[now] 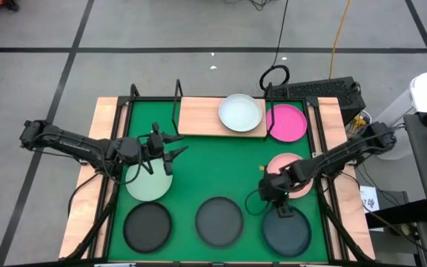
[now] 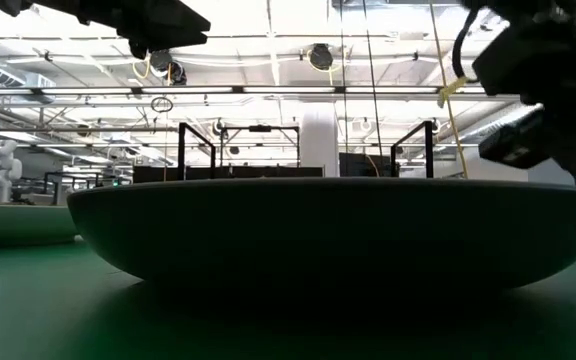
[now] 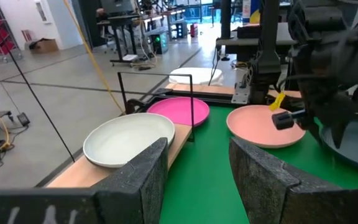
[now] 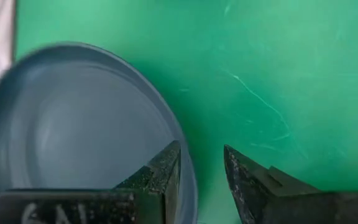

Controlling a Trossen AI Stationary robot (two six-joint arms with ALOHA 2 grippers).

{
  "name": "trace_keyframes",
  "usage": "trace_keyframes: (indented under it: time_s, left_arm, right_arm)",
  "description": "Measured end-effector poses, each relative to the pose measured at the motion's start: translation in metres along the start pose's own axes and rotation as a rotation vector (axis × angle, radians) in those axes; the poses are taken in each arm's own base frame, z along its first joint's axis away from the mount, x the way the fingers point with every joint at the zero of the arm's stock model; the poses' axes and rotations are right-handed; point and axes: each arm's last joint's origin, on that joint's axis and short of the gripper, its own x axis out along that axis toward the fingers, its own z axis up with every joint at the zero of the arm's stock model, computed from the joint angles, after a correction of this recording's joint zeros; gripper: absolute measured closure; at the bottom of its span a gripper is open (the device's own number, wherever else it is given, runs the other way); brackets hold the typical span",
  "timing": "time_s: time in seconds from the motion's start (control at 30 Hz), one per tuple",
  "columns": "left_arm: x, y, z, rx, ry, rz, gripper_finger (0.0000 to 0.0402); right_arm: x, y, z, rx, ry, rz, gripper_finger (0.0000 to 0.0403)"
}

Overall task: Place and stack plates onto a shelf
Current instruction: Stack the blue plate on top of the white plate on the shelf

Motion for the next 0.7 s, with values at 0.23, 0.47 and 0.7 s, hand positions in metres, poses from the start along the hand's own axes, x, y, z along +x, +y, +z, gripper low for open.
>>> trace_keyframes:
  time_s: [0.23,0.47,0.7]
  left_arm:
    - [0.0,0.0,-0.003,-0.003,0.029,-0.001,0.0225]
    - [0.0,0.0,-0.004,-0.009,0.038,-0.001,0.0225]
    - [0.0,0.0,-0.005,-0.014,0.043,-0.001,0.0225]
  right_arm:
    - [0.012,0.0,0.002,-0.013,0.017,0.001,0.0283]
    - [0.019,-0.002,0.003,-0.006,0.044,0.01,0.0294]
    - [0.021,-0.004,0.004,0.008,0.049,0.042,0.0353]
